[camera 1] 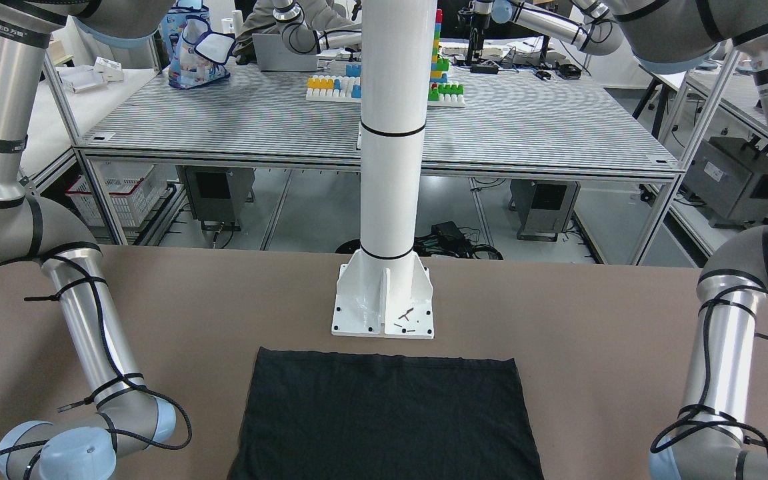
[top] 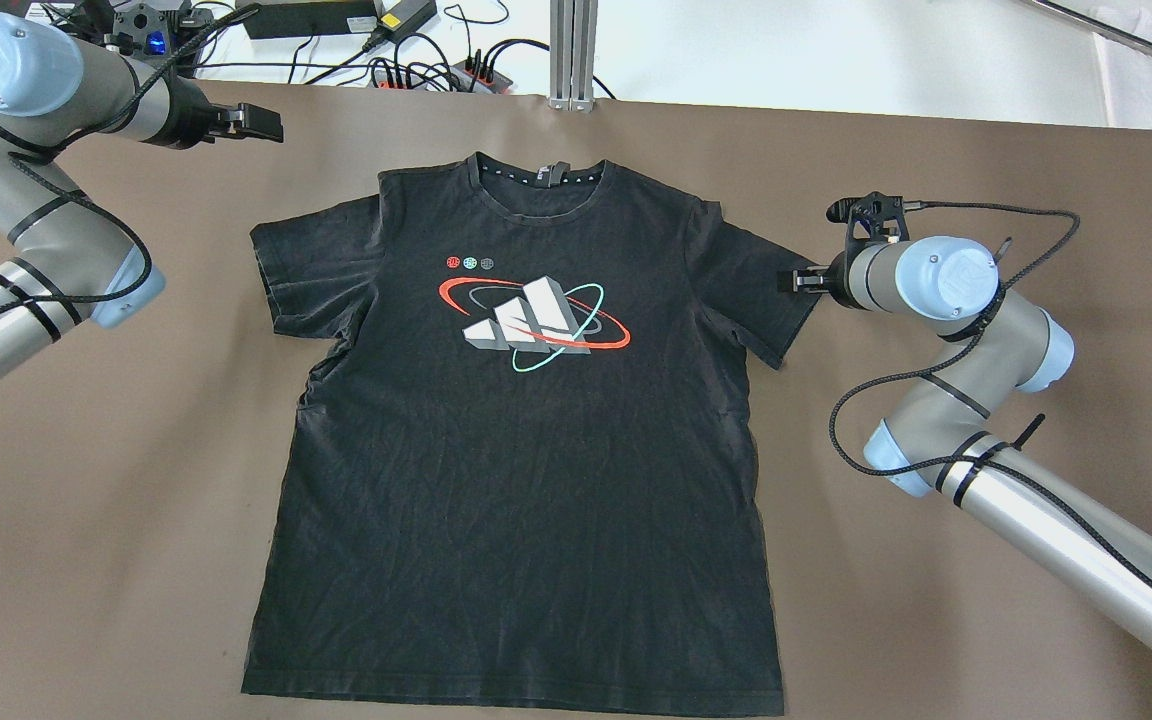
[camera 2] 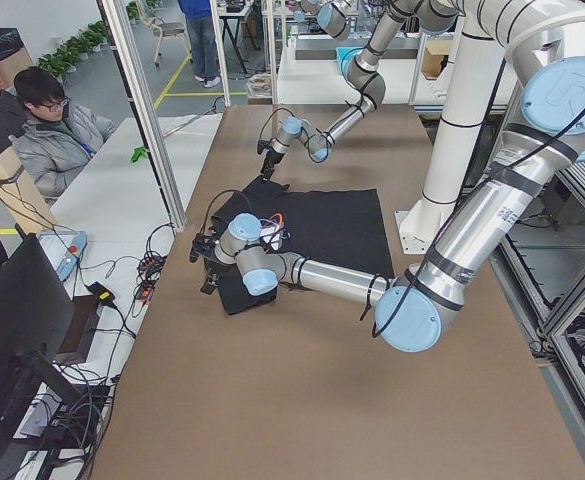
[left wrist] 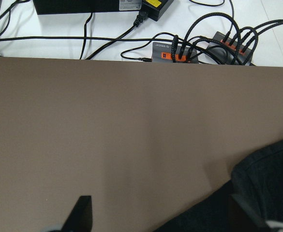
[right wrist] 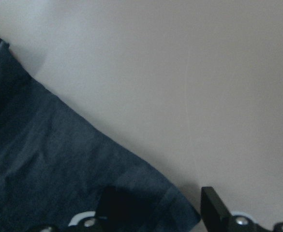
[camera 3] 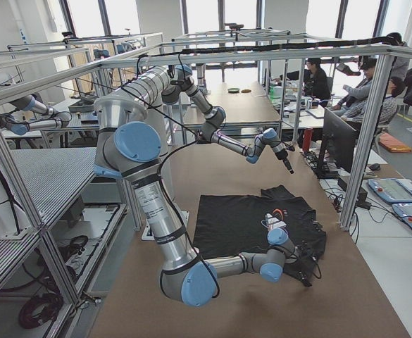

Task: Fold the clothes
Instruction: 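Lower the right gripper toward the sleeve nearest it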

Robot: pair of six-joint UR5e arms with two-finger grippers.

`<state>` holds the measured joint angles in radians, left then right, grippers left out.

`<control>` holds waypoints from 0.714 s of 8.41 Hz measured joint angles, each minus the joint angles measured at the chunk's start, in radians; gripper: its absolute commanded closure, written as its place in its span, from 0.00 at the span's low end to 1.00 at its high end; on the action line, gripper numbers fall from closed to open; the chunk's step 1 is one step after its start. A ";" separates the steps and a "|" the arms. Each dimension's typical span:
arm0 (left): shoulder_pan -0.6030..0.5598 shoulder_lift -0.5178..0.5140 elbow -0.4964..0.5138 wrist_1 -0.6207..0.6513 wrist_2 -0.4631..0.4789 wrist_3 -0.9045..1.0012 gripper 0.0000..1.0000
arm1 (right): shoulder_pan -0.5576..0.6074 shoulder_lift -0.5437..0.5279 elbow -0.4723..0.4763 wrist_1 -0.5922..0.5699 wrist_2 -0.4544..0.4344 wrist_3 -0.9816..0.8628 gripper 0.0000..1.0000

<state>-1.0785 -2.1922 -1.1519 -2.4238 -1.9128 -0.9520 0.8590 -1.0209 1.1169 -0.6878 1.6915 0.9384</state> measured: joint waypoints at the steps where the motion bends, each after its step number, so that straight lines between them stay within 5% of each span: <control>1: 0.000 -0.001 0.001 0.001 0.000 0.001 0.00 | 0.000 0.001 0.001 0.001 0.000 0.000 0.93; 2: 0.000 -0.003 0.002 0.001 0.000 0.002 0.00 | 0.001 0.000 0.003 0.001 0.002 0.000 1.00; 6: 0.000 -0.006 0.001 0.002 0.000 0.000 0.00 | 0.009 -0.005 0.051 -0.005 0.029 0.000 1.00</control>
<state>-1.0780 -2.1978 -1.1512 -2.4222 -1.9129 -0.9522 0.8677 -1.0258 1.1676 -0.6923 1.7209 0.9380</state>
